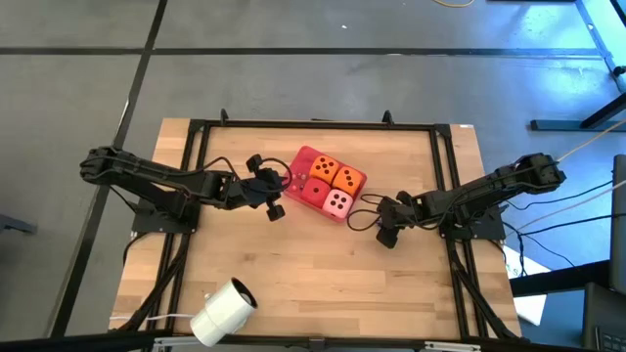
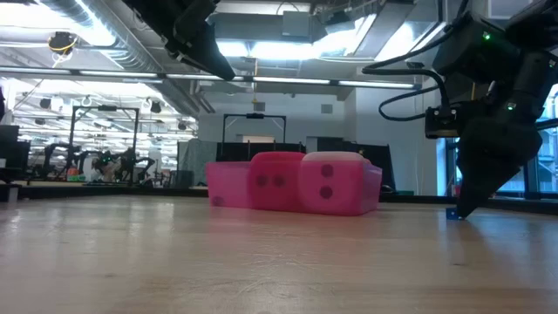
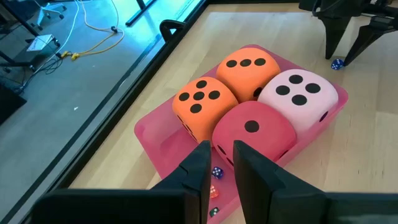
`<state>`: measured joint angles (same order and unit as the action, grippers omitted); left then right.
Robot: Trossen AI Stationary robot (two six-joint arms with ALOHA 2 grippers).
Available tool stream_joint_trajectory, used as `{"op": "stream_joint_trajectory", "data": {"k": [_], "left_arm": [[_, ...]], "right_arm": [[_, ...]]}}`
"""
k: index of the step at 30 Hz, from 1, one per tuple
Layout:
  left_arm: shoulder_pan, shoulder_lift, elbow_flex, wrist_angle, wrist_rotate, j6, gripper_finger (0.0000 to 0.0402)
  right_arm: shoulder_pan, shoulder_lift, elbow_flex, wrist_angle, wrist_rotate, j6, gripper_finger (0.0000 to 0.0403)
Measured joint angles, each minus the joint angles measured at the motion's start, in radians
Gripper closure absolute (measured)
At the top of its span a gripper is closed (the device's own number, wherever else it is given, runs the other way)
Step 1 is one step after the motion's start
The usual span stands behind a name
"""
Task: Pick & Place Dice
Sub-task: Put the small blue die into the red bin
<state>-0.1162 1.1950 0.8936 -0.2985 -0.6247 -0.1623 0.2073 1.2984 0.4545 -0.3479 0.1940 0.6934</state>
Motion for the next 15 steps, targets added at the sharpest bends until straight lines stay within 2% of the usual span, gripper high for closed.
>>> {"op": "stream_joint_trajectory", "data": {"k": [15], "left_arm": [[0.0,0.0,0.0,-0.017,0.001,-0.004,0.0341]], "right_arm": [[0.0,0.075,0.005,0.079,0.024,-0.042,0.0301]]}}
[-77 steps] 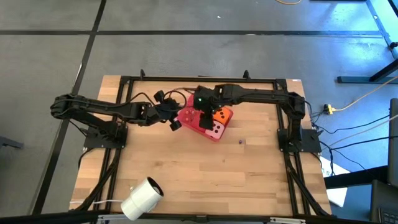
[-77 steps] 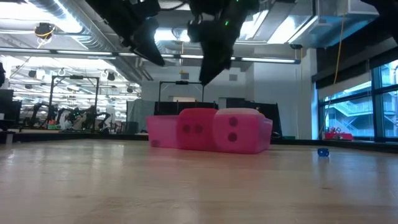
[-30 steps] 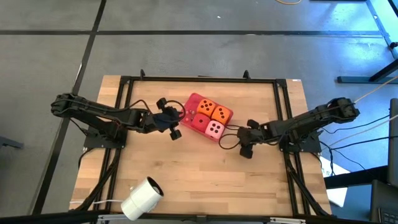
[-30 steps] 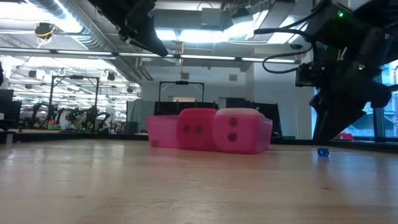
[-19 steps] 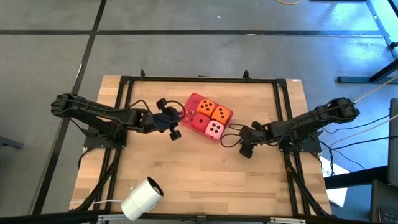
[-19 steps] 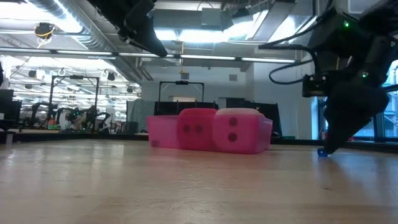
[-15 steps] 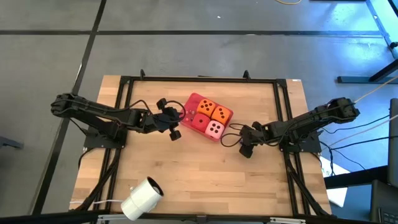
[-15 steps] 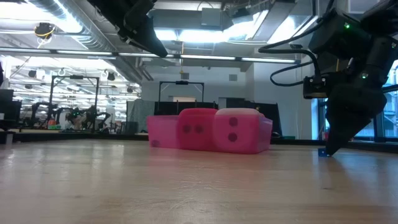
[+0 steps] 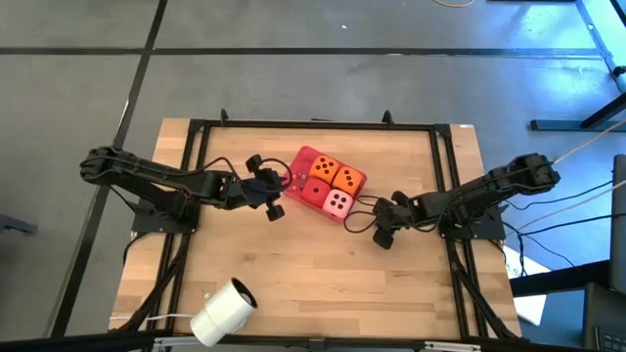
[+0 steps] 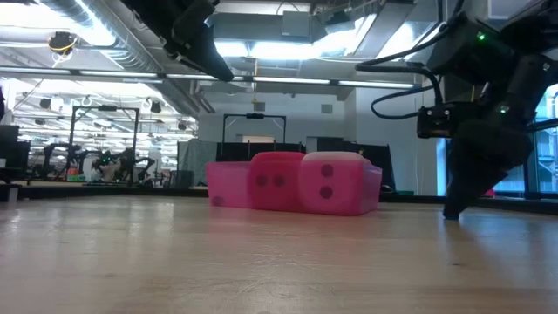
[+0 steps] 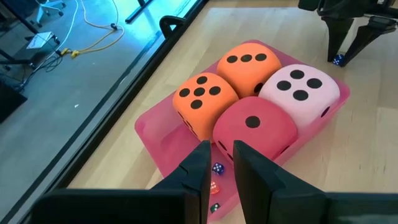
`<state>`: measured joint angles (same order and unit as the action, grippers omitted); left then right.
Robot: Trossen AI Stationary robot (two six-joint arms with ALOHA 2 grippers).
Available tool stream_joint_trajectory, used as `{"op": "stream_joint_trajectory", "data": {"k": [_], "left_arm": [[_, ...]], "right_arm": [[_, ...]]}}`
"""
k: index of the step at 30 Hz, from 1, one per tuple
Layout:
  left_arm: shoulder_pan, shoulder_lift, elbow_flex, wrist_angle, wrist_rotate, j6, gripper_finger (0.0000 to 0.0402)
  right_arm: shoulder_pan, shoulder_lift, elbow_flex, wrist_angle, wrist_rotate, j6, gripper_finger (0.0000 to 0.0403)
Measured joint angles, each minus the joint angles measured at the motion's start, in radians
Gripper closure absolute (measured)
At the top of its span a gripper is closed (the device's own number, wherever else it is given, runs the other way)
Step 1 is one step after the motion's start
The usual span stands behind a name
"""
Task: Pick & Place Dice
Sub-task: Put the small blue die into the red bin
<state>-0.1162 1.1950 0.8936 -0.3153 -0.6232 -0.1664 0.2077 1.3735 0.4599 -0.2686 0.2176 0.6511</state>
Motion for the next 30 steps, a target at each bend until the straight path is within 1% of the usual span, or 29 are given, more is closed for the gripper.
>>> {"op": "stream_joint_trajectory", "data": {"k": [6,8,10,14,17,20,23,27,30], "left_arm": [[0.0,0.0,0.0,0.0,0.0,-0.002,0.0341],[0.0,0.0,0.0,-0.001,0.0,-0.003,0.0341],[0.0,0.0,0.0,-0.003,0.0,-0.003,0.0341],[0.0,0.0,0.0,-0.003,0.0,-0.003,0.0341],[0.0,0.0,0.0,-0.003,0.0,-0.004,0.0341],[0.0,0.0,0.0,-0.003,-0.001,-0.003,0.0341],[0.0,0.0,0.0,-0.003,-0.001,0.01,0.0341],[0.0,0.0,0.0,-0.003,-0.001,0.013,0.0341],[0.0,0.0,0.0,-0.003,-0.001,0.013,0.0341]], "right_arm": [[0.0,0.0,0.0,0.006,-0.001,0.0,0.0342],[0.0,0.0,0.0,0.007,-0.003,0.008,0.0348],[0.0,0.0,-0.001,0.01,-0.005,0.018,0.0344],[0.0,0.001,-0.004,0.047,-0.007,0.019,0.0316],[0.0,0.009,-0.009,0.139,-0.009,0.018,0.0316],[0.0,0.007,-0.006,0.235,-0.016,-0.022,0.0336],[0.0,0.008,-0.007,0.278,-0.013,-0.056,0.0351],[0.0,0.007,-0.006,0.371,-0.012,-0.064,0.0347],[0.0,0.007,-0.006,0.516,-0.021,-0.102,0.0329]]}}
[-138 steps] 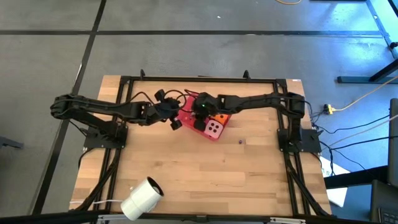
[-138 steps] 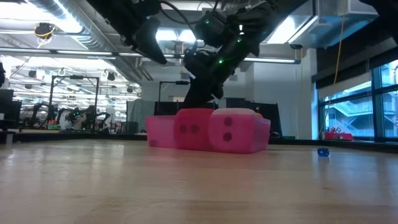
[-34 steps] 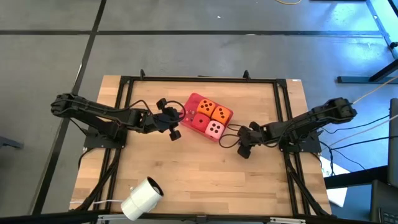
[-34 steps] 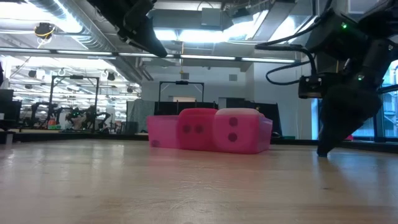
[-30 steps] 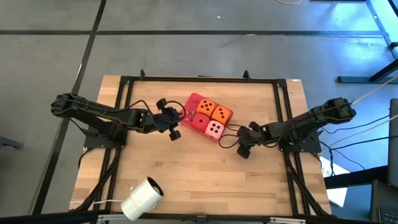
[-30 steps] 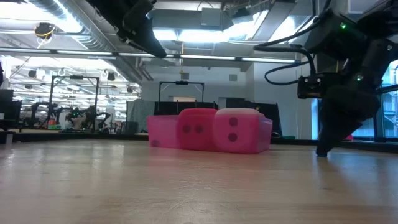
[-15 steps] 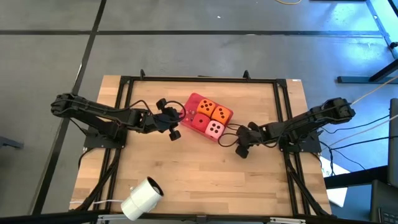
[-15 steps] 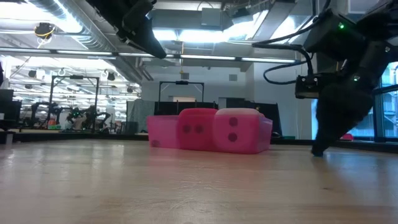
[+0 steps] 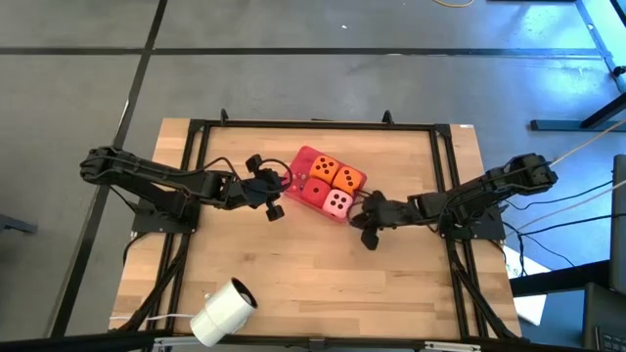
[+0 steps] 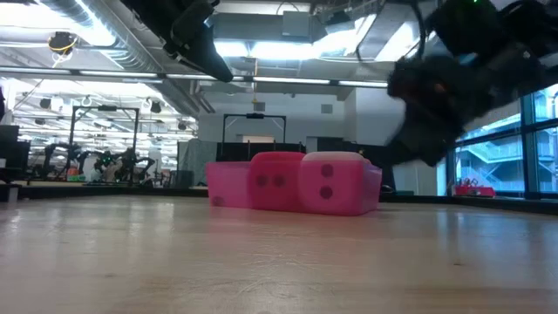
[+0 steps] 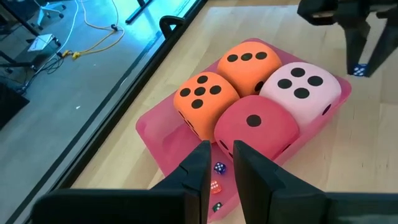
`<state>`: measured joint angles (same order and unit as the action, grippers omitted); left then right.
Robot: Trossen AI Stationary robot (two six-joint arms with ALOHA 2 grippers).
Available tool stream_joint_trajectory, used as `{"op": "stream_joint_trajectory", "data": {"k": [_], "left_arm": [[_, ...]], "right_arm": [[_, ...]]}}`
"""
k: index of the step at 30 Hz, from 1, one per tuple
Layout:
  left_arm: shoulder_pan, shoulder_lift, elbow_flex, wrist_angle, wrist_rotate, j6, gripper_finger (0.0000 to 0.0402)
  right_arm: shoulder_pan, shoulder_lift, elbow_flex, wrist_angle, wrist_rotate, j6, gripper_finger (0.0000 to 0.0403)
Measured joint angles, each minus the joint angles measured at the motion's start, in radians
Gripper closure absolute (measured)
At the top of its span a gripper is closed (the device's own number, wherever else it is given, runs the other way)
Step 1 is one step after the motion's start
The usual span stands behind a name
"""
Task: Pick & Place Dice
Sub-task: Put the small blue die into the red bin
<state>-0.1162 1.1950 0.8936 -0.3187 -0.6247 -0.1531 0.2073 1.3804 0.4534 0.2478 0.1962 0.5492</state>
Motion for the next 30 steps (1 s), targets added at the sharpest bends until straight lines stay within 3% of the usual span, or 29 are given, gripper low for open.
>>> {"op": "stream_joint_trajectory", "data": {"k": [2,6,8,11,14,20,25,30], "left_arm": [[0.0,0.0,0.0,0.0,0.0,0.001,0.0341],[0.0,0.0,0.0,0.0,0.0,0.01,0.0341],[0.0,0.0,0.0,0.0,-0.001,0.025,0.0341],[0.0,0.0,0.0,0.002,-0.026,0.03,0.0341],[0.0,0.0,0.0,0.002,-0.1,0.03,0.0341],[0.0,0.0,0.0,0.0,-0.145,0.03,0.0341],[0.0,0.0,0.0,-0.01,-0.131,0.043,0.0341],[0.0,0.0,0.0,-0.051,-0.132,0.023,0.0341]], "right_arm": [[0.0,0.002,0.0,0.122,0.061,-0.033,0.0326],[-0.021,0.025,0.002,0.366,0.378,-0.101,0.0343],[-0.054,0.049,0.002,0.483,0.478,-0.176,0.0351],[-0.128,0.11,0.027,0.626,0.467,-0.242,0.0351],[-0.204,0.197,0.115,0.637,0.333,-0.246,0.0336],[-0.277,0.41,0.365,0.467,0.125,-0.304,0.0334],[-0.316,0.493,0.581,0.13,0.164,-0.426,0.0349],[-0.354,0.497,0.746,-0.18,0.211,-0.43,0.032]]}}
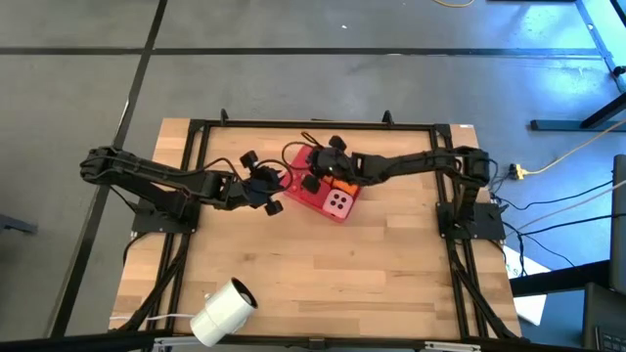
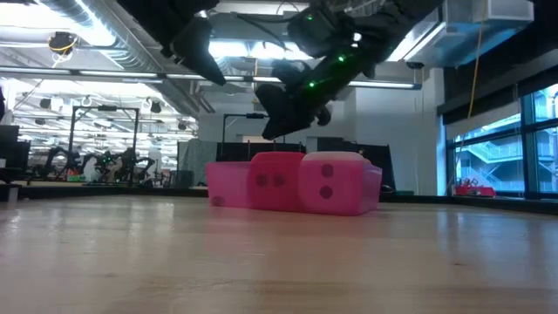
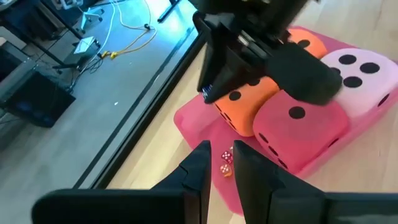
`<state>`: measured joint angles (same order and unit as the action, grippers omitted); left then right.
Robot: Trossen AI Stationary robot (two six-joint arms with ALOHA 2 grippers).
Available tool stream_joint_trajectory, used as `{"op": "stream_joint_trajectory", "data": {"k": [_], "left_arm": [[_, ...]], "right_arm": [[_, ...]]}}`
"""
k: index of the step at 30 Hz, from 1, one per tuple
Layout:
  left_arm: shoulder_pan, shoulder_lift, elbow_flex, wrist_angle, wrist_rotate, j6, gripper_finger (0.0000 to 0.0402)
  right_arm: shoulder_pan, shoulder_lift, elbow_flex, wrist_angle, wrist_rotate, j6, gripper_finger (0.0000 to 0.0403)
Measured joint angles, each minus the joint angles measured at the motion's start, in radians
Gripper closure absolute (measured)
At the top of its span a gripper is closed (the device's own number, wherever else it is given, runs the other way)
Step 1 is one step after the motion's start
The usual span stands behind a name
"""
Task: Pick & Place Dice
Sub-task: Put the small blue die into the red bin
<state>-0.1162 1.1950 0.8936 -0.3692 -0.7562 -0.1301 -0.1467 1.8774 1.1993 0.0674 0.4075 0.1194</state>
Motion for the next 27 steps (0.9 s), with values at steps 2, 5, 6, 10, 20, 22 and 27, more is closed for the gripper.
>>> {"op": "stream_joint_trajectory", "data": {"k": [2,5,6,10,20,22,27], "left_arm": [[0.0,0.0,0.0,-0.009,0.0,-0.004,0.0341],[0.0,0.0,0.0,-0.009,0.003,-0.013,0.0341],[0.0,0.0,0.0,-0.009,0.012,-0.018,0.0341],[0.0,0.0,0.0,-0.01,0.04,-0.024,0.0341],[0.0,0.0,0.0,-0.009,0.047,-0.031,0.0341],[0.0,0.0,0.0,-0.009,0.047,-0.032,0.0341],[0.0,0.0,0.0,-0.01,0.048,-0.032,0.0341]], "right_arm": [[-0.016,0.0,0.027,-0.05,-0.023,0.02,0.0309],[-0.036,0.001,0.027,-0.07,-0.072,0.062,0.0308],[-0.041,0.005,0.023,-0.069,-0.085,0.075,0.031],[-0.05,0.033,0.017,-0.068,-0.117,0.082,0.033],[-0.06,0.075,0.016,-0.045,-0.102,0.052,0.0307],[-0.064,0.074,0.016,-0.046,-0.108,0.049,0.029],[-0.072,0.074,0.016,-0.067,-0.111,0.014,0.0261]]}}
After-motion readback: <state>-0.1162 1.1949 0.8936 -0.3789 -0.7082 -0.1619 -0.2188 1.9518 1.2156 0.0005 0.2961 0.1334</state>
